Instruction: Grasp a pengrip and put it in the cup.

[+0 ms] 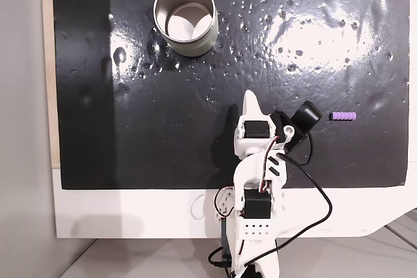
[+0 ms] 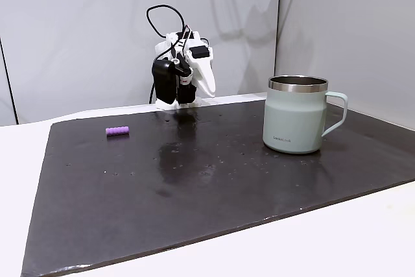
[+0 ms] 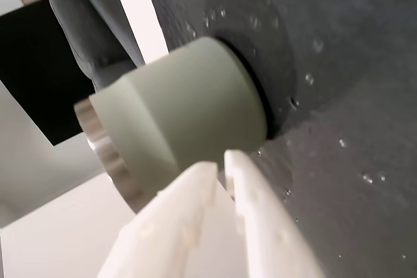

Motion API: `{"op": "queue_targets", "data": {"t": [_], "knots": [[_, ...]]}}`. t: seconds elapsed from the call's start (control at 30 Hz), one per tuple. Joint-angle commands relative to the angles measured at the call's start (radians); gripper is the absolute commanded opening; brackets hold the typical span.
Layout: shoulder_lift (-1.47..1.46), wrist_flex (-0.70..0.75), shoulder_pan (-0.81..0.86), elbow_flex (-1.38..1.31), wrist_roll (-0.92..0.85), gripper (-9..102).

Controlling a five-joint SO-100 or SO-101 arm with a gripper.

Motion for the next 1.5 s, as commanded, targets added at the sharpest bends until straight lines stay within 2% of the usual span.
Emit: {"op": "queue_targets", "data": {"t": [0.0,0.17,0.33,0.7,1.0,1.27,1.47], "knots": [[0.014,0.041,0.015,-0.097,-0.017,0],[0.002,0.175,0.029,-0.245,-0.067,0],[-0.107,0.239,0.081,-0.394,-0.112,0],[-0.518,0.644,0.107,-1.019,-0.114,0],[-0.808,0.907,0.299,-1.353,-0.235,1],[-0.988,0.999,0.557,-1.45,-0.448,2],[-1.126,1.0,0.699,-1.47,-0.603,4]]}}
